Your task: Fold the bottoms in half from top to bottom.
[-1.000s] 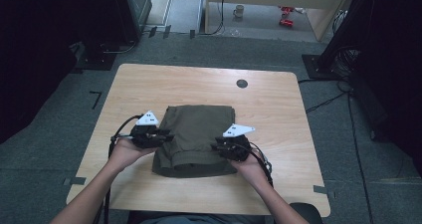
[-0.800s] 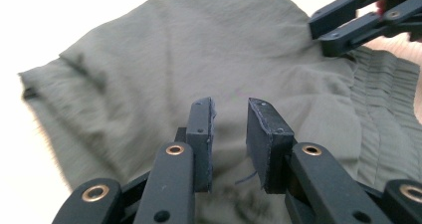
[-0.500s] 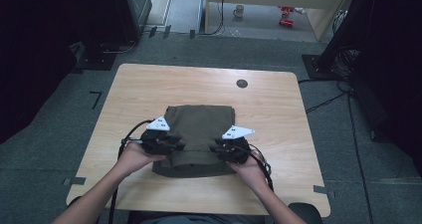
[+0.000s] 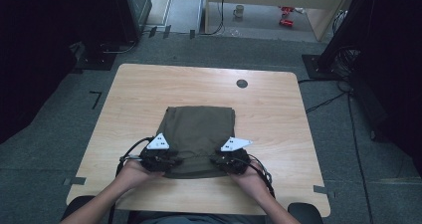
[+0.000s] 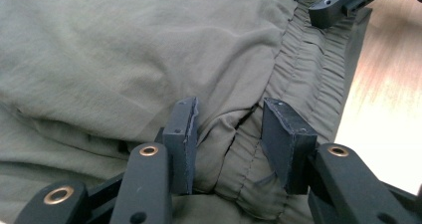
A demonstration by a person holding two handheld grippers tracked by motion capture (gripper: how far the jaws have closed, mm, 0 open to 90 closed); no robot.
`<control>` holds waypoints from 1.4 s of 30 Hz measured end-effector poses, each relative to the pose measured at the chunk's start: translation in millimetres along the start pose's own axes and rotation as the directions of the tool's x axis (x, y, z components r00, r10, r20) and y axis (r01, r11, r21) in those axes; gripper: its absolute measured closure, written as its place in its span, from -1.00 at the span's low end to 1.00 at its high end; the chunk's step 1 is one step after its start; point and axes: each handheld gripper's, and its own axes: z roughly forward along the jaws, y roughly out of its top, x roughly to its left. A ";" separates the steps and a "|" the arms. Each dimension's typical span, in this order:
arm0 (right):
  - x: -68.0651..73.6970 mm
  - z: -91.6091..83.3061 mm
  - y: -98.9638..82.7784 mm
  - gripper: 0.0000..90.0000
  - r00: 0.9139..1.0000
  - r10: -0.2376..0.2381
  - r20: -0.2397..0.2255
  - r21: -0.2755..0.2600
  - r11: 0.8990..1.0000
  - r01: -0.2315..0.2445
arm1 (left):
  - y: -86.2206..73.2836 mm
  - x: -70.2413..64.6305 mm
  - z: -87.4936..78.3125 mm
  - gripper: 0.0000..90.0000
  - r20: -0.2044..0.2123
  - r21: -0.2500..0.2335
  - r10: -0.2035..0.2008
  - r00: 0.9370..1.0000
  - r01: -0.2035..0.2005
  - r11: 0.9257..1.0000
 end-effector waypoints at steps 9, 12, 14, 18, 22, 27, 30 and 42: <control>-16.9 10.2 3.9 0.34 0.999 0.002 0.034 -0.021 1.000 -0.001 | 11.3 14.8 12.0 0.28 -0.009 -0.018 -0.030 1.000 0.030 0.999; -24.9 12.1 6.8 0.35 0.999 0.015 0.042 -0.021 1.000 -0.014 | 16.6 19.7 16.9 0.28 -0.011 -0.025 -0.039 0.999 0.038 0.999; -30.1 14.7 9.6 0.35 0.998 0.016 0.066 -0.024 1.000 -0.014 | 20.6 22.2 20.2 0.27 -0.021 -0.030 -0.042 0.999 0.041 0.999; -41.3 19.0 12.3 0.35 0.996 0.045 0.078 -0.045 0.998 -0.042 | 29.5 30.7 25.5 0.26 -0.029 -0.026 -0.054 0.998 0.054 0.998; -48.3 21.0 16.5 0.34 0.995 0.054 0.086 -0.037 0.998 -0.051 | 32.1 33.1 26.5 0.23 -0.040 -0.036 -0.056 0.998 0.055 0.998; -50.9 16.1 18.1 0.25 0.995 0.084 0.056 -0.060 0.995 -0.080 | 32.9 37.1 19.6 0.10 -0.010 -0.059 -0.081 0.997 0.081 0.995; -51.3 10.7 21.4 0.07 0.993 0.106 0.055 -0.101 0.990 -0.100 | 36.4 38.4 13.8 -0.01 -0.005 -0.059 -0.096 0.995 0.095 0.994; -64.8 -6.5 29.7 -0.10 0.983 0.166 0.072 -0.144 0.977 -0.155 | 40.8 47.7 -15.2 -0.22 -0.056 -0.109 -0.116 0.992 0.109 0.988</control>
